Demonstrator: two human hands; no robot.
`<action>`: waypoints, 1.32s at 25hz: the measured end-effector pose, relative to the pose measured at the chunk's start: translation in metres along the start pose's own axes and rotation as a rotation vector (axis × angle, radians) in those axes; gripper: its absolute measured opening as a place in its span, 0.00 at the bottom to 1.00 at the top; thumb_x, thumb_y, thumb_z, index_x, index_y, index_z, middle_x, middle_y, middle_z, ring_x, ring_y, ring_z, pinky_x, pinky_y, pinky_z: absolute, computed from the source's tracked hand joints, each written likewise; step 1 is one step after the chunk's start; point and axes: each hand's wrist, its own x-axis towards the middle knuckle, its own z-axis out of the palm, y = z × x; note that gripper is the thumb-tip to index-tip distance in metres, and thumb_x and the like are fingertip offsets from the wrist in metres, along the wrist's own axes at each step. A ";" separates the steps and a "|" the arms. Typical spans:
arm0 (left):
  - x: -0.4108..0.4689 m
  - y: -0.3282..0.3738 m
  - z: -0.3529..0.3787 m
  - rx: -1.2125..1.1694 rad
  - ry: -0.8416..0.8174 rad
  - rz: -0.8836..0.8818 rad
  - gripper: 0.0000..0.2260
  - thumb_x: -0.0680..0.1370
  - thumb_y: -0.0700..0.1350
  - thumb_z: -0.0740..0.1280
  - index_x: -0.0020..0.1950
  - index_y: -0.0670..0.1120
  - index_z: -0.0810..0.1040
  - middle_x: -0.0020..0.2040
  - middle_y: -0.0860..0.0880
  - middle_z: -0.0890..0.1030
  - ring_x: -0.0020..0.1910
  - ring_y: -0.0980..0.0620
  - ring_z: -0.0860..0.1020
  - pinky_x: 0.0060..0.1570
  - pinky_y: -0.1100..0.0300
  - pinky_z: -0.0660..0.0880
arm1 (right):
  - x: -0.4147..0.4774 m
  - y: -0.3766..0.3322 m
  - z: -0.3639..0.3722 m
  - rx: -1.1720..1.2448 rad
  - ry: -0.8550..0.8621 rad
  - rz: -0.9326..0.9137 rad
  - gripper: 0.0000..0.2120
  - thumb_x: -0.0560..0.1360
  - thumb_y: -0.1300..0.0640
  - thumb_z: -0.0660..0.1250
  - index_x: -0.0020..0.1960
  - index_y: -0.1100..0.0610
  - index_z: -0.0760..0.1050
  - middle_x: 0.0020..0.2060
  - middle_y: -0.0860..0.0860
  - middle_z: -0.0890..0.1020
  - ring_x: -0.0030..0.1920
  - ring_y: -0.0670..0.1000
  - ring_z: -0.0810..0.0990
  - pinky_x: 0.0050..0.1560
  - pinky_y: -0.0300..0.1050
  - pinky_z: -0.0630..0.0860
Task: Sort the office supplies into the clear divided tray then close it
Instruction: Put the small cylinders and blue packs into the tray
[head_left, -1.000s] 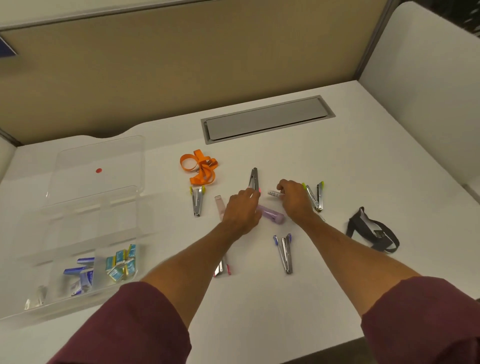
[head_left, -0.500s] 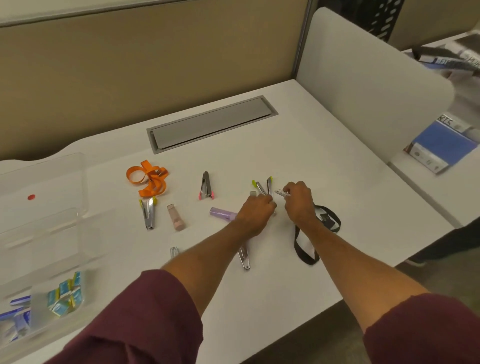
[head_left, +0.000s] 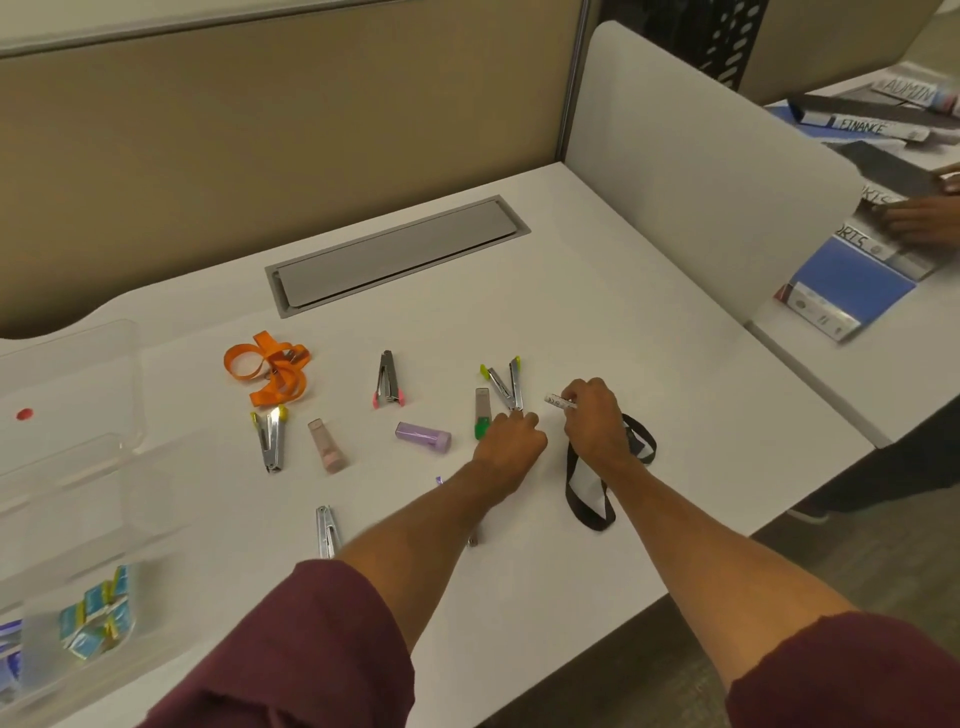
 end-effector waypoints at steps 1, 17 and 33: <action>0.000 -0.001 0.000 0.004 0.010 0.016 0.15 0.72 0.30 0.70 0.58 0.37 0.76 0.58 0.39 0.75 0.59 0.40 0.73 0.56 0.49 0.72 | 0.000 -0.001 -0.001 0.003 0.003 0.000 0.10 0.75 0.68 0.65 0.56 0.62 0.77 0.54 0.60 0.76 0.52 0.59 0.78 0.51 0.53 0.79; -0.122 -0.134 -0.023 -0.611 0.278 -0.530 0.05 0.81 0.41 0.60 0.56 0.42 0.71 0.53 0.41 0.81 0.49 0.43 0.79 0.42 0.52 0.73 | -0.044 -0.160 0.040 0.132 -0.095 -0.272 0.10 0.72 0.71 0.61 0.48 0.63 0.79 0.44 0.60 0.84 0.46 0.60 0.81 0.44 0.50 0.77; -0.465 -0.263 0.039 -0.538 0.460 -1.190 0.07 0.82 0.44 0.58 0.55 0.42 0.72 0.49 0.43 0.81 0.43 0.44 0.77 0.41 0.52 0.72 | -0.257 -0.422 0.170 0.116 -0.441 -0.718 0.10 0.71 0.70 0.63 0.49 0.61 0.78 0.46 0.58 0.82 0.47 0.58 0.80 0.47 0.49 0.78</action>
